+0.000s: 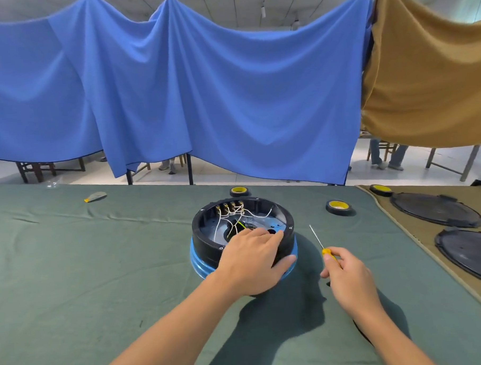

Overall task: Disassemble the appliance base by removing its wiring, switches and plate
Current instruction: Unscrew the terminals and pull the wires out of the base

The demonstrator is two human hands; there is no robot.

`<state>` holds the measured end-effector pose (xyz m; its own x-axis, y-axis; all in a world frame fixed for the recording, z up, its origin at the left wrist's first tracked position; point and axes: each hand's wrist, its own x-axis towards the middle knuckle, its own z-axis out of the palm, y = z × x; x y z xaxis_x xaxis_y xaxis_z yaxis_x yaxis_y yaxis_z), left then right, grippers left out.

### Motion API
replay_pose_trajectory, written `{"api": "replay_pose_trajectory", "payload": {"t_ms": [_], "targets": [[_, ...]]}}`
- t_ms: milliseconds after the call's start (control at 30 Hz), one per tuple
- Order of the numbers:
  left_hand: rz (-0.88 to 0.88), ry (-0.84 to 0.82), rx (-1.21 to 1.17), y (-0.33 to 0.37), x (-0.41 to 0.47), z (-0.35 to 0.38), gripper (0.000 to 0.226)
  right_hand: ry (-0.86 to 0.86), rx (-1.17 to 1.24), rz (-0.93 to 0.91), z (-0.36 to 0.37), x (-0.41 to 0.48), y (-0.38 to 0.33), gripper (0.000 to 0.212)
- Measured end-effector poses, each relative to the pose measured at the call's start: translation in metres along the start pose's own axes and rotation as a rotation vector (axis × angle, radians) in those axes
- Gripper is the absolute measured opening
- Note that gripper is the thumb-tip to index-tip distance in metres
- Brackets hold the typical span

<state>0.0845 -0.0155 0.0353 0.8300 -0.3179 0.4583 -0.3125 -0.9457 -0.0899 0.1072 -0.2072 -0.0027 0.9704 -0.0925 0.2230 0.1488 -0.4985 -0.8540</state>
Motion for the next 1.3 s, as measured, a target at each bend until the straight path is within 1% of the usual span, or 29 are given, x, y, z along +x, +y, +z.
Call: {"api": "replay_pose_trajectory", "payload": {"t_ms": [100,167,267,367,500,567,633,700,767,833,900,967,1033,1067,1133,1167,1233,1300], "targets": [[0.001,-0.043,-0.131,-0.022,-0.014,-0.011,0.059,-0.002,-0.004,0.001,-0.001,-0.002,-0.001,0.011],[-0.054,-0.058,-0.155,-0.026,-0.016,-0.015,0.049,0.001,-0.001,0.002,-0.001,-0.002,-0.003,0.011],[-0.217,-0.025,-0.130,-0.012,-0.001,-0.015,0.037,0.007,-0.001,-0.007,-0.001,-0.002,-0.004,0.012],[-0.312,-0.002,-0.072,0.015,0.020,-0.004,0.038,0.019,0.007,-0.031,-0.002,-0.004,-0.004,0.012],[-0.379,-0.037,0.003,0.036,0.031,0.012,0.045,0.074,0.067,-0.086,-0.006,-0.004,-0.012,0.012],[-0.339,-0.015,0.095,0.035,0.026,0.019,0.045,0.098,0.090,-0.133,-0.010,-0.001,-0.020,0.012],[-0.244,0.014,0.148,0.029,0.020,0.019,0.042,0.099,0.109,-0.174,-0.012,0.004,-0.030,0.012],[-0.158,0.023,0.128,0.019,0.014,0.016,0.040,0.064,0.109,-0.205,-0.013,0.011,-0.041,0.013],[-0.093,0.021,0.083,0.007,0.007,0.009,0.041,-0.014,0.091,-0.225,-0.014,0.020,-0.053,0.013],[-0.042,-0.001,0.007,-0.006,-0.003,0.002,0.041,-0.097,0.004,-0.247,-0.014,0.029,-0.064,0.014],[-0.015,-0.092,-0.095,-0.019,-0.011,-0.008,0.041,-0.146,-0.175,-0.282,-0.014,0.038,-0.072,0.016],[-0.012,-0.234,-0.188,-0.030,-0.012,-0.019,0.040,-0.174,-0.291,-0.290,-0.014,0.044,-0.078,0.019],[-0.005,-0.338,-0.176,-0.036,-0.008,-0.028,0.039,-0.215,-0.350,-0.255,-0.013,0.049,-0.082,0.018],[-0.013,-0.354,-0.131,-0.035,-0.005,-0.031,0.039,-0.229,-0.406,-0.239,-0.012,0.051,-0.082,0.017],[-0.082,-0.329,-0.040,-0.025,0.005,-0.032,0.044,-0.231,-0.504,-0.233,-0.012,0.056,-0.081,0.018],[-0.133,-0.294,-0.020,-0.016,0.011,-0.029,0.046,-0.225,-0.507,-0.242,-0.012,0.057,-0.081,0.019],[-0.218,-0.178,-0.043,0.005,0.025,-0.021,0.041,-0.223,-0.441,-0.265,-0.013,0.059,-0.080,0.018],[-0.235,-0.072,-0.040,0.020,0.036,-0.011,0.035,-0.225,-0.393,-0.278,-0.015,0.059,-0.078,0.016]]}}
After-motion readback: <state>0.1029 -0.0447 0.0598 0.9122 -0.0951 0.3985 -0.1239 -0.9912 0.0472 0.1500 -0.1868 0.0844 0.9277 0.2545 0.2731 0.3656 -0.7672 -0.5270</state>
